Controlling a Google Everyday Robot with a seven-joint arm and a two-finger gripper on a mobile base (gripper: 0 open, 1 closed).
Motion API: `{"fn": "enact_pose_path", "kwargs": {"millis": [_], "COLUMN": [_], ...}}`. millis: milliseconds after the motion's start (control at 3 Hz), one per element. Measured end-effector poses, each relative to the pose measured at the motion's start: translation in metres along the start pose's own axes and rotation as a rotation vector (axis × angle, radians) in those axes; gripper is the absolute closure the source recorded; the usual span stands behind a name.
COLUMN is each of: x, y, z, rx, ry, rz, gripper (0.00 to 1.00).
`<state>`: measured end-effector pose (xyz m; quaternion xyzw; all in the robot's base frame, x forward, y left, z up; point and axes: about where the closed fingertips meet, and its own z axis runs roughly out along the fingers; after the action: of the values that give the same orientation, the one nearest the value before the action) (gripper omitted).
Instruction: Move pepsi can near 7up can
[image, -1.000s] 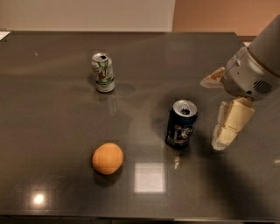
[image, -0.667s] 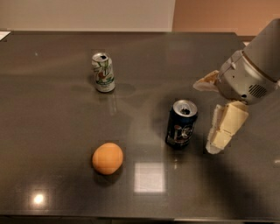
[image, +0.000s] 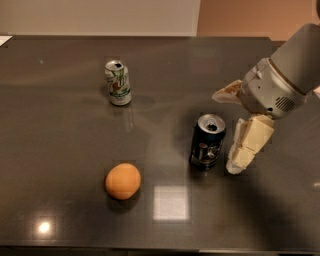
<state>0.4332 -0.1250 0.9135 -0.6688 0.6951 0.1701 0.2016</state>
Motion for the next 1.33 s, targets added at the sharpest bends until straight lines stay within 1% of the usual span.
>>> {"fn": "enact_pose_path", "kwargs": {"millis": [333, 667, 1000, 1333], "x": [-0.006, -0.012, -0.017, -0.019], "y": [0.001, 0.004, 0.003, -0.002], "z": [0.007, 0.015, 0.017, 0.013], "rx": [-0.014, -0.039, -0.051, -0.048], "ry": [-0.022, -0.039, -0.059, -0.071], "rz": [-0.001, -0.013, -0.021, -0.018], "gripper": [0.00, 0.18, 0.42, 0.64]}}
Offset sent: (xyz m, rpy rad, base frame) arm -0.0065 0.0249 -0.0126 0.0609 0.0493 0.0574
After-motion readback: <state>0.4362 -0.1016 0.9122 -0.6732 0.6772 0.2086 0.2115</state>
